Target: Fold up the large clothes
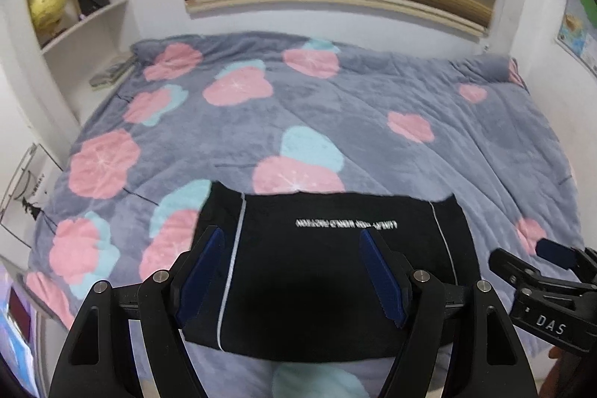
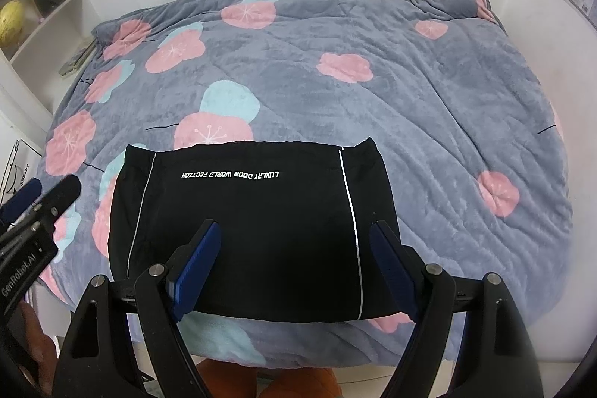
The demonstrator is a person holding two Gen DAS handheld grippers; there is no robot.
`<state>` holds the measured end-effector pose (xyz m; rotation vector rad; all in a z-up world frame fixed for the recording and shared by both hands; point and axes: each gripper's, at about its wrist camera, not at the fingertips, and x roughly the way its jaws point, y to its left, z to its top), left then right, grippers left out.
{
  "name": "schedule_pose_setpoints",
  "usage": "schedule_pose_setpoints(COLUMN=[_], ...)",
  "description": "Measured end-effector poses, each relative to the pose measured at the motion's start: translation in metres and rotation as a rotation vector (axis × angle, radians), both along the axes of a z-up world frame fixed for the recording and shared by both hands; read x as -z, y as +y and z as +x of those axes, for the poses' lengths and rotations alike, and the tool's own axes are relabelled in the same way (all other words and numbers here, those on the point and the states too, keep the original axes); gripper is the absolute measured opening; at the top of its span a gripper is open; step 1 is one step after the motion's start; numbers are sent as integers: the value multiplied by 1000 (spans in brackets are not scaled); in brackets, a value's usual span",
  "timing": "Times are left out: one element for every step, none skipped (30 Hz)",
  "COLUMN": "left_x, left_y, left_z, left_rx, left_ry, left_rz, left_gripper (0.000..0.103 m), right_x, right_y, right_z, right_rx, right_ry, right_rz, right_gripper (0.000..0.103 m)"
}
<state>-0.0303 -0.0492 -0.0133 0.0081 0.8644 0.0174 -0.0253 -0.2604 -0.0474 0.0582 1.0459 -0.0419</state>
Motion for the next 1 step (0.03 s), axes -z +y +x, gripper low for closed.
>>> schedule_pose_setpoints(left_x=[-1], left_y=[1], left_z=[1], left_rx=[3], left_ry=[-2], left_rz=[3], left_gripper=[76], right_x=[0], right_y=[0], right_z=[0], right_rx=[0], right_ry=[1], right_rz=[0], right_gripper=[83])
